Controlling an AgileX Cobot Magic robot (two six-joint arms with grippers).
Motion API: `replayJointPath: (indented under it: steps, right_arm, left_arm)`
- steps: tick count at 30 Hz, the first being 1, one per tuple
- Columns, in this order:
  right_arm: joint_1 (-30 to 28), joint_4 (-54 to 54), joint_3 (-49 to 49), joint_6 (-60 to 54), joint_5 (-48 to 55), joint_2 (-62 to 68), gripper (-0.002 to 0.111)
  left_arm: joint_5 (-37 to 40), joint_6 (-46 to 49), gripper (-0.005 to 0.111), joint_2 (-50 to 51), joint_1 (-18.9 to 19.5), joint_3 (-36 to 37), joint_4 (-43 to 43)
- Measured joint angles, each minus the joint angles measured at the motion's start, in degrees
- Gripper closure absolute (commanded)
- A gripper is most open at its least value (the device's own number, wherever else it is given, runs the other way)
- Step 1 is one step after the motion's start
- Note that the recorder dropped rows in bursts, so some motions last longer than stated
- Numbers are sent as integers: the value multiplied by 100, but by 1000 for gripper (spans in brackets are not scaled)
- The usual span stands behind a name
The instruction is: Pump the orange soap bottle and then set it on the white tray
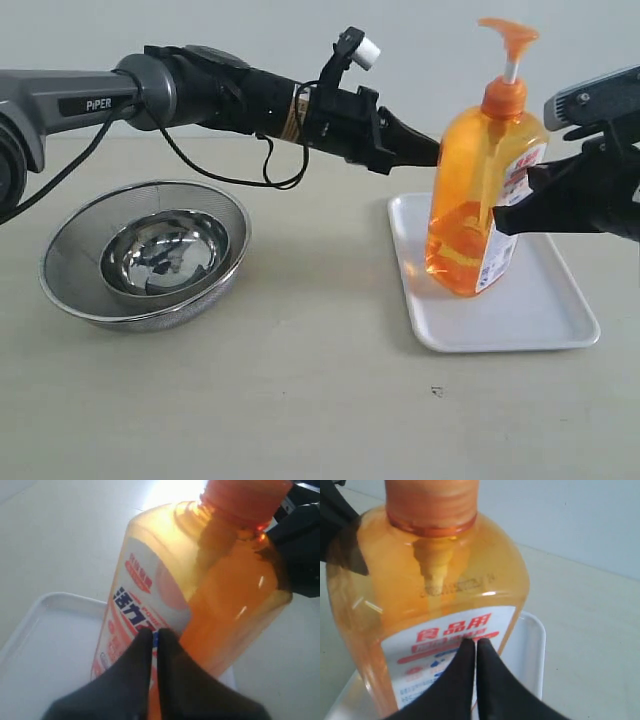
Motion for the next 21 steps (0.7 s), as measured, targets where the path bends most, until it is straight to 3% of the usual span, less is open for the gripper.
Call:
replayJointPath:
  steps: [21]
  right_arm:
    - [-12, 21, -304, -358, 311, 59, 109]
  left_arm:
    - [-584, -44, 102, 0, -50, 0, 94]
